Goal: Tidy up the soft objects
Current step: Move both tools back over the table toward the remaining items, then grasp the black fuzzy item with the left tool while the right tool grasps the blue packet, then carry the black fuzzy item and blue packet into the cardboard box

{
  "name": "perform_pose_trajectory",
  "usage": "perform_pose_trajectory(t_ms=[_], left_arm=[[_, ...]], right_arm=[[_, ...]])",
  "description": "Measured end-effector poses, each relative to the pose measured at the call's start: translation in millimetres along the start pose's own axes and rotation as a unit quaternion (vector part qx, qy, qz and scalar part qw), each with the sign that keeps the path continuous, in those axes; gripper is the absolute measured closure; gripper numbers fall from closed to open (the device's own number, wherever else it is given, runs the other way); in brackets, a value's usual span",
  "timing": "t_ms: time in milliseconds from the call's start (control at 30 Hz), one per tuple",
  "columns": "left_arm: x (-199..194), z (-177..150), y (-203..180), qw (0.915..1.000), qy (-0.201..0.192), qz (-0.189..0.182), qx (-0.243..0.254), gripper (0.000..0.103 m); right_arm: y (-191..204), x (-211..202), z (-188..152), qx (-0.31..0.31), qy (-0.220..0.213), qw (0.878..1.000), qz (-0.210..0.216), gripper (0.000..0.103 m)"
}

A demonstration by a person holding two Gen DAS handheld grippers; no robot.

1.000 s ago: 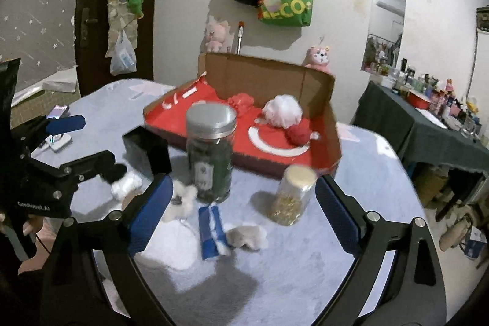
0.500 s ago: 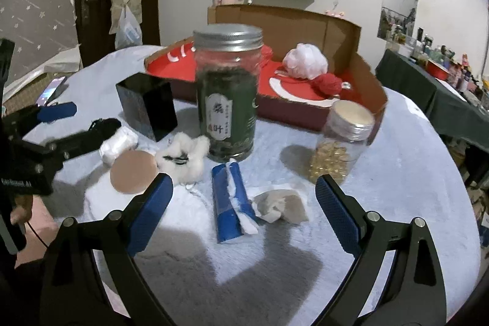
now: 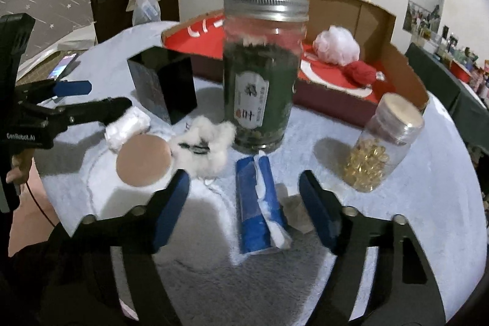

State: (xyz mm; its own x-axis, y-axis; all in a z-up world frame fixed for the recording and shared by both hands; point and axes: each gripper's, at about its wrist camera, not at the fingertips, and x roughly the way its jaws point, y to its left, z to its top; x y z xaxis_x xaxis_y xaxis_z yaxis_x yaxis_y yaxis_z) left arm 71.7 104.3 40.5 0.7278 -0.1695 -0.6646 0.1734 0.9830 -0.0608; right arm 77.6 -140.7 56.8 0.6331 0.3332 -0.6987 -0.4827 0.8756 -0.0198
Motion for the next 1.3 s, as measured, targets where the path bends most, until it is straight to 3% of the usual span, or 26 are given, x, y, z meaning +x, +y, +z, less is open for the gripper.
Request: perform_pose_trajectory(t_ms=[67,167,200,233,533,667,933,1300], left_arm=[[7.9,0.7,2.9,0.9997,0.014,-0.019,0.002,0.023],[17.9,0.7,4.9,0.9979,0.029,-0.058,0.002,0.055],[19.4,0.7,5.6,0.9962,0.034,-0.08,-0.003,0.068],[20.3,2.2,4.4,0.9949,0.035,-0.094,-0.007,0.078],[-7.1,13.0,-11.3,0.9964,-0.004,-0.085,0.005,0.081],[-17.8,19.4,-23.9,0.9945,-0.016,-0.103,0.013,0.081],[2.7,22.9,-76.6,0.9834,0.005,-0.178,0.033,0.081],[19.1,29.1,-93.6,0.9807,0.025,-0.191,0.033,0.081]], right_arm=[[-2.5,5.3,-1.7,0.002,0.014,1.0,-0.001,0.049],[-5.8,7.2,-6.0,0.003,0.019,1.0,-0.003,0.061],[-6.5,6.4,-6.4,0.002,0.018,1.0,-0.004,0.074],[-7.7,5.8,-6.3,0.003,0.019,1.0,-0.002,0.077],[-25.3,-19.0,-6.8,0.049,-0.005,0.998,0.042,0.079],[-34.3,-30.8,-4.7,0.063,-0.016,0.997,0.052,0.079],[-46.2,-29.2,-2.3,0.079,-0.011,0.994,0.075,0.079],[-54.7,-23.0,2.5,0.09,-0.007,0.99,0.108,0.079]])
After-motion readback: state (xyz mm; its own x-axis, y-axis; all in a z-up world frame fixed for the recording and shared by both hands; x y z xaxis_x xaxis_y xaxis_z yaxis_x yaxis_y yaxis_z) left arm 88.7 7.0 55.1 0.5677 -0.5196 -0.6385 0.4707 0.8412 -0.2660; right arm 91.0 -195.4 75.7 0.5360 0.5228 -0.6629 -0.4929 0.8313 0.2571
